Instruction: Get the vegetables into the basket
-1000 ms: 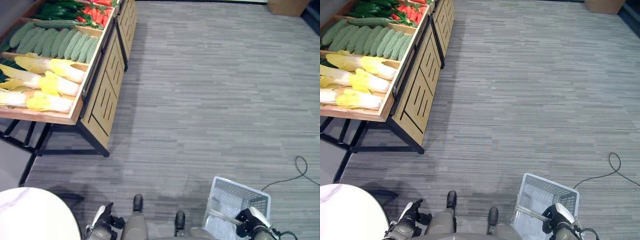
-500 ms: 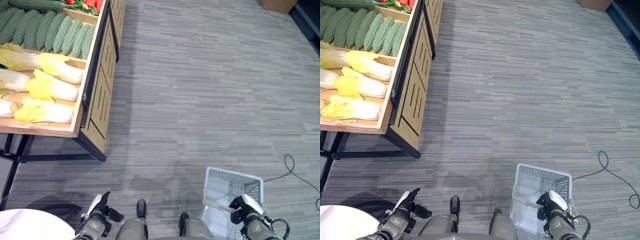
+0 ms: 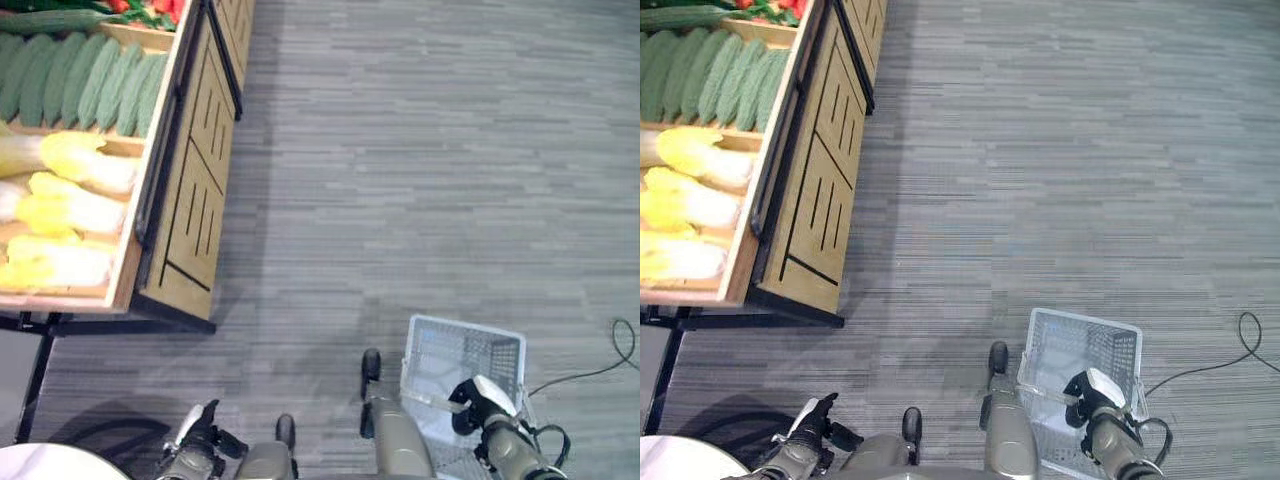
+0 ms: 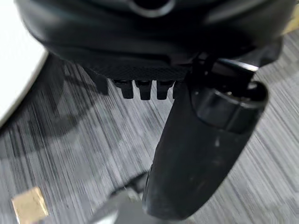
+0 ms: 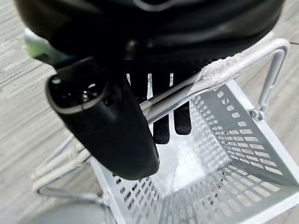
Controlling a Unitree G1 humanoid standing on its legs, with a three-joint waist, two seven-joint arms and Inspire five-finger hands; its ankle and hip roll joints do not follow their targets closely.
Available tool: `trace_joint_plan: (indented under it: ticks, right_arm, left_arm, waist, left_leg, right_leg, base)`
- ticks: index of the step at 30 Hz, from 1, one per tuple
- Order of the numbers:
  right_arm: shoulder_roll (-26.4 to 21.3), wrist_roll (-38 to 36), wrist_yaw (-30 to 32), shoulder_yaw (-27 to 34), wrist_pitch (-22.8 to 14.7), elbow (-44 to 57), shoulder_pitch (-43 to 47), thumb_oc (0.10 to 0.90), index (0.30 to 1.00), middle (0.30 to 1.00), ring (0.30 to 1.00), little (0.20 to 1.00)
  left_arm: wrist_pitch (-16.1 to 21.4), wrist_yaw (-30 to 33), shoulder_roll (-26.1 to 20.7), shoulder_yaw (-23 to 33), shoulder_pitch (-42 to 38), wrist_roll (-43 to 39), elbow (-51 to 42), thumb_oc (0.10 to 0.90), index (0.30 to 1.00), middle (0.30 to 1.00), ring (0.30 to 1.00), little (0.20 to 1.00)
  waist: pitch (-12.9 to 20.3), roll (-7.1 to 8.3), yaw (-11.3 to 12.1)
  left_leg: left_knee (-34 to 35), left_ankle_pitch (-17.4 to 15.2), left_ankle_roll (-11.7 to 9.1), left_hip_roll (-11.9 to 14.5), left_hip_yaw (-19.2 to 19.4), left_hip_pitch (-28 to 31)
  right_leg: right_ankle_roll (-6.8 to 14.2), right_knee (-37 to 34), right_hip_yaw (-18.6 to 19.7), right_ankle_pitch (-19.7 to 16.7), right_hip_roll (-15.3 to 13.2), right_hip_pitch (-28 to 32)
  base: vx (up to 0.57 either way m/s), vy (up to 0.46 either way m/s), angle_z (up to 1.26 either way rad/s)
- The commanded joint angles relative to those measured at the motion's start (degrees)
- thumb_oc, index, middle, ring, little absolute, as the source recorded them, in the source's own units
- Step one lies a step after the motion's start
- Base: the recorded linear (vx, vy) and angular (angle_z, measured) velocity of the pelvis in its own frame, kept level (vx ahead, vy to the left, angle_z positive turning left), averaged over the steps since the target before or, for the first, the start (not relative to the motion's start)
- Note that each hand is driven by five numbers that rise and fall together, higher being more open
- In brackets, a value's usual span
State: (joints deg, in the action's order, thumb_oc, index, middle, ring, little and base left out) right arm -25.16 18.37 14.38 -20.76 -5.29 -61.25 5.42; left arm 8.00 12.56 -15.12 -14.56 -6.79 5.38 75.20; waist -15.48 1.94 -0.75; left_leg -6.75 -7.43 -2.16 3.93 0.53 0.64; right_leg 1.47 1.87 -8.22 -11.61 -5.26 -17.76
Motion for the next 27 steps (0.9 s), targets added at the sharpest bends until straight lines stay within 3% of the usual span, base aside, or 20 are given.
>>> trace_joint_plan:
  ticks: [1,2,3,7,9,10,11,12,15,18,21,26,27]
  right_arm:
    - [-2.4,-2.0,1.2,0.1,-3.4,3.6,-0.6,0.400,0.300,0.300,0.300,0.300]
    - [-2.6,-2.1,1.4,0.2,-3.5,3.4,-0.8,0.400,0.300,0.300,0.300,0.300]
    - [-3.0,-2.9,1.7,0.6,-3.6,3.0,-1.5,0.400,0.300,0.300,0.300,0.300]
    - [-3.3,-3.7,2.1,1.3,-3.4,1.6,-2.0,0.400,0.300,0.300,0.300,0.300]
    - [-3.6,-4.4,2.3,2.2,-3.2,1.0,-2.3,0.400,0.300,0.300,0.300,0.300]
    - [-3.7,-4.5,2.8,2.4,-3.3,0.7,-2.6,0.400,0.300,0.300,0.300,0.300]
    - [-3.6,-4.4,3.1,2.2,-3.4,0.7,-2.7,0.400,0.300,0.300,0.300,0.300]
    - [-3.6,-4.4,3.1,2.2,-3.4,0.7,-2.8,0.400,0.300,0.300,0.300,0.300]
    - [-3.0,-3.9,2.6,1.4,-3.5,-0.1,-3.3,0.400,0.300,0.300,0.300,0.300]
    - [-1.9,-3.2,2.0,1.5,-3.4,-0.9,-4.3,0.400,0.300,0.300,0.300,0.300]
    - [-0.8,-3.4,1.5,2.2,-3.1,-2.2,-4.5,0.400,0.300,0.300,0.300,0.300]
    - [0.6,-3.1,1.0,1.7,-2.9,-2.0,-3.8,0.400,0.300,0.300,0.300,0.300]
    - [0.9,-3.0,0.9,1.3,-2.8,-1.9,-2.9,0.400,0.300,0.300,0.300,0.300]
  left_arm:
    - [1.1,0.9,-1.8,0.3,-0.1,-1.6,-1.7,0.900,1.000,1.000,1.000,1.000]
    - [1.1,0.8,-1.7,0.1,-0.2,-1.8,-1.8,0.900,1.000,1.000,1.000,1.000]
    - [1.0,1.0,-1.5,-0.4,-0.9,-2.1,-2.6,0.900,1.000,1.000,1.000,1.000]
    - [0.7,1.2,-1.5,-1.4,-2.2,-2.7,-3.4,0.900,1.000,1.000,1.000,1.000]
    - [0.8,1.5,-1.5,-2.1,-3.0,-2.6,-3.9,0.900,1.000,1.000,1.000,1.000]
    - [1.0,1.9,-1.7,-2.6,-3.2,-2.3,-4.1,0.900,1.000,1.000,1.000,1.000]
    - [1.0,2.3,-1.8,-2.5,-3.3,-2.3,-4.3,0.900,1.000,1.000,1.000,1.000]
    - [1.0,2.3,-1.8,-2.5,-3.3,-2.3,-4.3,0.900,1.000,1.000,1.000,1.000]
    - [1.2,2.4,-2.1,-1.8,-2.7,-2.3,-4.0,0.900,1.000,1.000,1.000,1.000]
    - [1.0,2.0,-2.3,-1.4,-1.6,-1.7,-3.5,0.900,1.000,1.000,1.000,1.000]
    - [0.9,1.5,-3.0,-1.4,-1.1,-0.9,-3.6,0.900,1.000,1.000,1.000,1.000]
    - [1.1,1.0,-3.7,-2.0,-0.5,0.0,-4.2,0.900,1.000,1.000,1.000,1.000]
    - [0.8,1.2,-4.2,-1.5,-0.8,-0.3,-4.2,0.900,1.000,1.000,1.000,1.000]
  waist:
    - [2.5,1.98,-0.5]
    - [2.4,2.01,-0.3]
    - [1.6,2.44,-0.2]
    - [0.3,2.92,0.1]
    - [-0.3,2.92,0.3]
    - [-0.3,2.61,0.8]
    - [0.2,1.72,1.7]
    - [0.1,1.82,1.8]
    - [1.4,1.09,3.2]
    - [3.1,1.56,3.2]
    - [3.8,2.78,3.3]
    - [4.4,4.37,3.6]
    - [4.1,4.44,3.8]
  left_leg:
    - [-6.1,4.9,-2.3,0.9,-3.4,-3.8]
    - [-8.4,6.9,-2.8,1.4,-3.4,-4.9]
    - [-16.9,12.0,-3.8,2.3,-3.4,-9.1]
    - [-22.6,13.3,-2.9,2.6,-3.3,-13.8]
    - [-19.6,11.5,-2.2,2.4,-0.8,-18.8]
    - [-13.4,11.2,-2.0,3.1,1.4,-22.2]
    - [-5.4,14.6,-2.3,3.7,1.5,-23.5]
    - [-5.1,14.8,-2.3,3.6,1.6,-23.1]
    - [1.9,19.3,-3.3,4.1,0.4,-23.4]
    - [1.5,17.5,-2.4,3.4,2.4,-21.2]
    - [-1.8,14.1,-0.4,1.1,3.8,-20.7]
    - [-4.9,8.2,2.6,-2.6,5.6,-19.2]
    - [-4.3,7.5,3.7,-3.0,6.2,-18.2]
  right_leg:
    - [5.8,6.0,1.7,6.6,-1.0,0.9]
    - [5.2,6.0,1.6,7.1,-0.8,1.4]
    - [3.2,6.1,0.6,8.7,-0.3,3.0]
    - [1.6,6.6,-0.3,11.4,0.3,5.2]
    - [1.8,6.7,-1.0,13.0,0.2,6.9]
    - [2.0,6.8,-1.2,14.6,0.5,8.4]
    - [2.4,6.5,-1.0,15.5,1.5,9.9]
    - [2.4,6.4,-0.9,15.5,1.4,10.1]
    - [3.1,5.0,0.9,16.6,2.2,14.1]
    - [4.1,5.6,1.9,17.7,0.9,16.2]
    - [5.4,9.3,3.3,16.7,-1.2,16.3]
    - [7.7,12.5,5.1,9.6,-4.5,15.0]
    - [8.4,16.9,4.3,5.9,-5.3,13.2]
  base:
    - [0.28,-0.306,-0.06]
    - [0.20,-0.301,0.09]
    - [0.16,-0.265,0.27]
    - [0.17,-0.216,0.24]
    - [0.26,-0.095,0.43]
    - [0.44,0.066,0.53]
    - [0.39,0.086,0.30]
    - [0.32,0.112,-0.08]
    - [0.32,0.122,-0.39]
    - [0.42,0.234,-0.37]
    - [0.31,0.257,-0.41]
    - [0.26,0.313,-0.01]
    - [0.13,0.233,-0.17]
